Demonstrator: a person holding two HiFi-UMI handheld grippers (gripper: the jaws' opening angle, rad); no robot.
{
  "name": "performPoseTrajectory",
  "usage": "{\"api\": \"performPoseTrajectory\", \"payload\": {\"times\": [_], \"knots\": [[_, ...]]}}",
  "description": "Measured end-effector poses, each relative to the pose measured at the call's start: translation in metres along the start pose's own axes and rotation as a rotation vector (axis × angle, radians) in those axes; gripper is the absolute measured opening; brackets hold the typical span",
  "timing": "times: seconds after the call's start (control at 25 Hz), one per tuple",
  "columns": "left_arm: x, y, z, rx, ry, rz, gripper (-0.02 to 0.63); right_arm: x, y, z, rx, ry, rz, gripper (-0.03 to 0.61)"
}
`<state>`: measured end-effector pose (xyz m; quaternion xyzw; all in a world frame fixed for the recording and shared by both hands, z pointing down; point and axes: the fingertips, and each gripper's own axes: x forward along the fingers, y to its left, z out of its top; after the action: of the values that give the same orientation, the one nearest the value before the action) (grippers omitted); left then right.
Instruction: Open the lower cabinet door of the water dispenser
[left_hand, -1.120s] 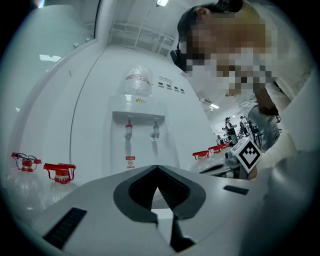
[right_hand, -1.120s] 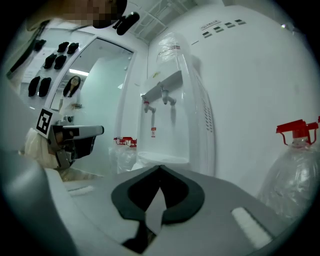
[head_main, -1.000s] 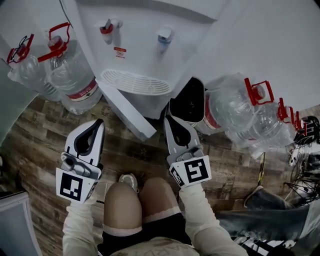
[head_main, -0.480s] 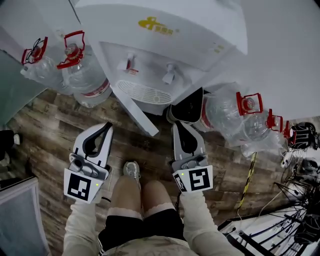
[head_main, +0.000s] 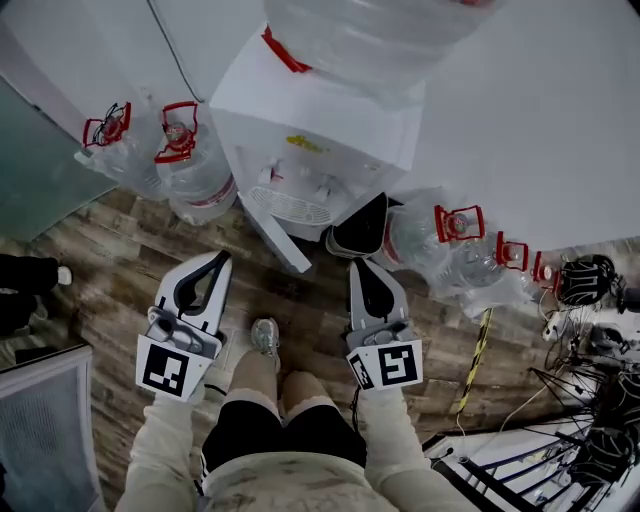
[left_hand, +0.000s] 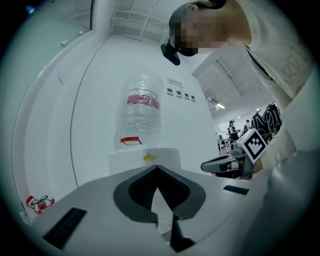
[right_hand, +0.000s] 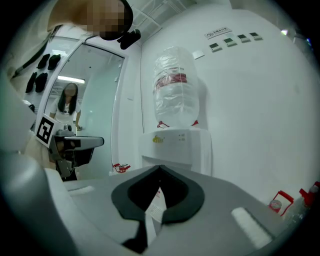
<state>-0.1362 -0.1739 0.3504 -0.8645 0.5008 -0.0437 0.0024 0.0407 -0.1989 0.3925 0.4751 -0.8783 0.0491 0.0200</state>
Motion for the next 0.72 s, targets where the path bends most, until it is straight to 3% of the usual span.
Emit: {"api": "performPoseTrajectory", "payload": {"times": [0.4,0.72], "knots": [[-0.020,-0.010,0.104,-0.027,-0.017,-0.004,0.002,-0.021,0.013,0.114,-0.010,-0.020,-0.006,0.009],[-0.038,-0.018,0.158,-0.006,-0.064,-0.014,0.002,-0.042,0.026,0.164,-0.011,-0.032,-0.007,0.009]]}}
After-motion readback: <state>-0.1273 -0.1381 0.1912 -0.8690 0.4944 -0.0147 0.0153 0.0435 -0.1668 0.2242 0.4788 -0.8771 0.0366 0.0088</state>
